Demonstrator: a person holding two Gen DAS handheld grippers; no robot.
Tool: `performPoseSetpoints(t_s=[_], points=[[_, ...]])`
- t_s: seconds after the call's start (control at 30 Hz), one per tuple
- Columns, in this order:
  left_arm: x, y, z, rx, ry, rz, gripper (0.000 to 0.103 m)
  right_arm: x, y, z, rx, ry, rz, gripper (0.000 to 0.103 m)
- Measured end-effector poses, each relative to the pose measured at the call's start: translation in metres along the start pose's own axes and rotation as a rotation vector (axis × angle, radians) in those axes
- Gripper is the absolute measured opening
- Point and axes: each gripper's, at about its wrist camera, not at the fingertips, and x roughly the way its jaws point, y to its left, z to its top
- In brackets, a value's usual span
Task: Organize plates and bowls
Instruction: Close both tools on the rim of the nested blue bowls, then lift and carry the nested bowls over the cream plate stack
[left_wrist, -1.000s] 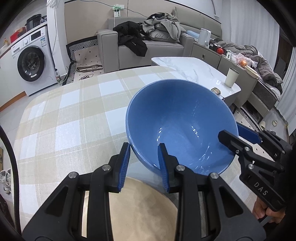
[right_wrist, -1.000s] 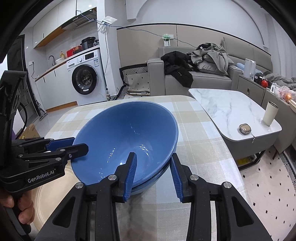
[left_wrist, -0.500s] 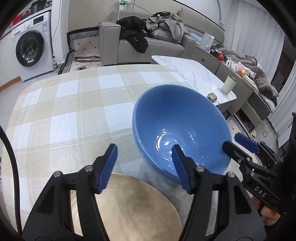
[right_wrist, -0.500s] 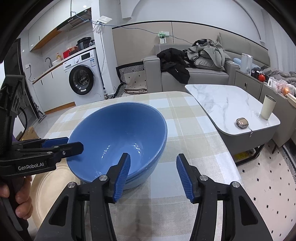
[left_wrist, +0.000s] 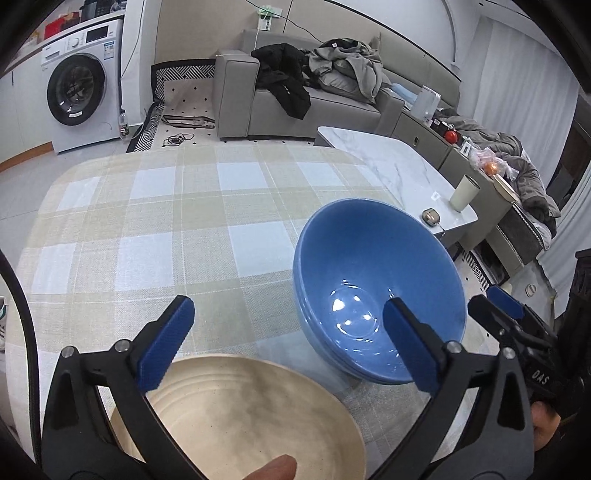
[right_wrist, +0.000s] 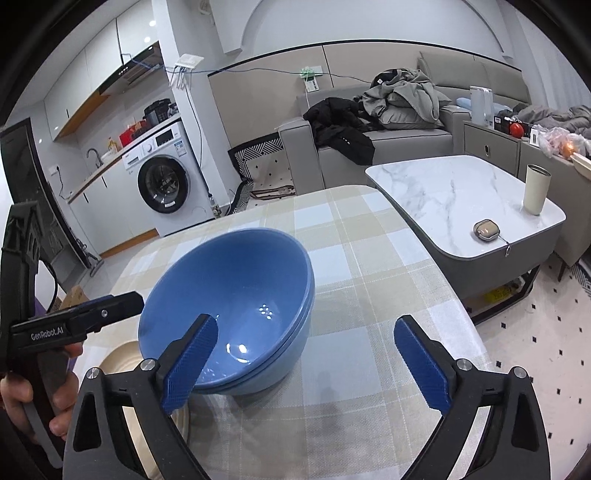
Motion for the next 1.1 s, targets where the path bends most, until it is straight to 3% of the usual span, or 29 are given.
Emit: performPoseSetpoints(t_s=[0.47,0.5,0.57,0.6,0.63,0.77,0.87,1.0,1.1], points=[[0.039,0.003,-0.004,-0.09,0.094,-0.038,0.101,0.022,-0.006,-0.005,0.061,0.045,0.091,0.098],[0.043,0.005,-0.004,-0.099,0.102,-0.046,0.101,0.025,-0.006,-0.006,0.066,0.052,0.103,0.097],[0.049,0.006,-0.004,-0.115,0.108,-0.057,0.099,0.031,-0.005,-0.007,0.077,0.067,0.136,0.086],[0.052,0.007,-0.004,-0.12,0.109,-0.054,0.094,0.034,-0.006,-0.007,0.085,0.08,0.152,0.075],[0.054,0.006,-0.005,-0.118,0.114,-0.051,0.086,0.037,-0.006,-0.007,0.09,0.086,0.154,0.074],[0.059,0.001,-0.007,-0.084,0.114,-0.08,0.07,0.043,-0.005,-0.009,0.093,0.101,0.155,0.068],[0.061,-0.004,-0.007,-0.068,0.108,-0.073,0.061,0.044,-0.004,-0.009,0.096,0.101,0.174,0.061],[0.063,-0.009,-0.006,-0.052,0.121,-0.095,0.039,0.045,-0.003,-0.007,0.102,0.098,0.185,0.047],[0.062,-0.014,-0.006,-0.031,0.113,-0.085,0.035,0.044,-0.001,-0.006,0.102,0.091,0.183,0.04]])
